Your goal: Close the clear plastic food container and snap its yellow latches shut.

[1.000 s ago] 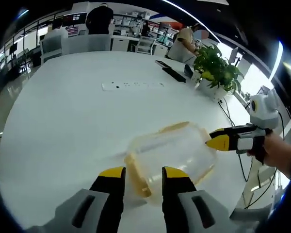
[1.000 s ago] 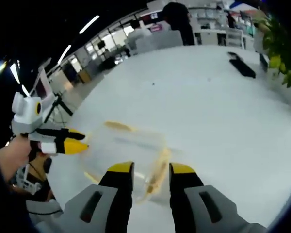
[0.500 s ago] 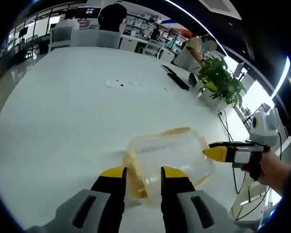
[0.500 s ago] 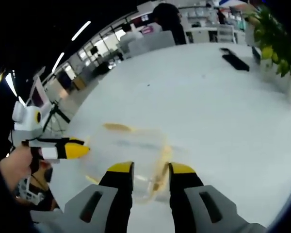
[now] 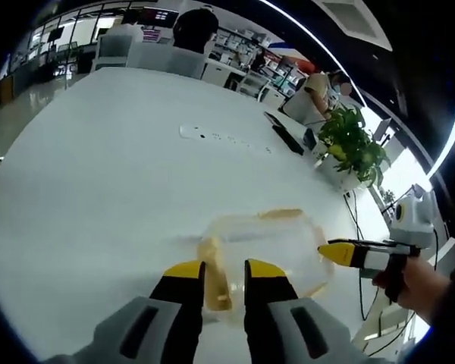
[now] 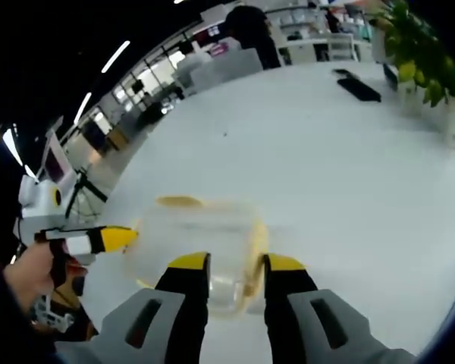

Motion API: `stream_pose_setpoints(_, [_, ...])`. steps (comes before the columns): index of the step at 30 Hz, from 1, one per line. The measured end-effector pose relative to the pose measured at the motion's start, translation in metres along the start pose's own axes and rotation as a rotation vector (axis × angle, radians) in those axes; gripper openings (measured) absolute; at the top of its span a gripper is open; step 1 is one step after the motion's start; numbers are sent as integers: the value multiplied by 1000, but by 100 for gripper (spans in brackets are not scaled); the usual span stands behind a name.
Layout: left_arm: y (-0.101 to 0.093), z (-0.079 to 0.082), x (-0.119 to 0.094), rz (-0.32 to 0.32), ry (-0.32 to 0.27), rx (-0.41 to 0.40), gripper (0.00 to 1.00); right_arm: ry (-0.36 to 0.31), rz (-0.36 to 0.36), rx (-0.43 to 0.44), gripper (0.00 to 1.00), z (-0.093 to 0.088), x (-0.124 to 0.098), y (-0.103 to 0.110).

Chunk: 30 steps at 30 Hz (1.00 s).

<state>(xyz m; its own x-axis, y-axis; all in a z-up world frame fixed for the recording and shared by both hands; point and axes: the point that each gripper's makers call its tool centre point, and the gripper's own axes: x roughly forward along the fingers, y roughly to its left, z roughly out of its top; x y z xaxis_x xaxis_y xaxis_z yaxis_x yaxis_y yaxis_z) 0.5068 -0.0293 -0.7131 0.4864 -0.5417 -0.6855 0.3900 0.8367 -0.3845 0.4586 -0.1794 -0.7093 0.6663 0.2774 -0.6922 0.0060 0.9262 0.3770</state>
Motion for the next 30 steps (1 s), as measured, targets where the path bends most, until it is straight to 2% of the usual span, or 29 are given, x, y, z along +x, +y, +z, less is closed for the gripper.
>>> stream_pose_setpoints(4, [-2,-1,-1,10,-12,-7,12,0,-7,6,24,0,1,0])
stream_pose_setpoints(5, [-2,-6,-1,20,0,-13,10,2,-3,4,24,1,2,1])
stream_pose_setpoints(7, [-1,-4,0,15,-29,-33,10,9,-17,-2,24,0,0,1])
stream_pose_setpoints(11, [-2,-5,1,14,-22,-29,9,15,-15,-8,23,0,0,0])
stream_pose_setpoints(13, [-2,-5,1,14,-26,-52,8,22,-16,2,23,-1,0,0])
stream_pose_setpoints(17, [-1,-5,2,19,-20,-50,8,27,-15,6,22,-2,0,1])
stream_pose_setpoints(18, [5,-15,-2,53,21,-95,6,39,-5,15,20,-4,-1,3])
stream_pose_setpoints(19, [3,-7,4,21,-27,-54,6,26,6,54,20,-1,0,4])
stream_pose_setpoints(20, [3,-8,4,28,-25,-34,6,39,-2,18,20,-1,0,-1])
stream_pose_setpoints(26, [6,-7,7,31,-43,-35,6,18,2,14,19,7,18,-8])
stream_pose_setpoints(28, [6,-6,7,26,-46,-46,6,6,5,13,19,6,17,-8])
stream_pose_setpoints(29, [6,-6,8,25,-46,-47,6,-47,2,-21,19,2,3,1])
stream_pose_setpoints(30, [6,-5,8,23,-45,-45,6,-18,6,0,19,-4,-1,3])
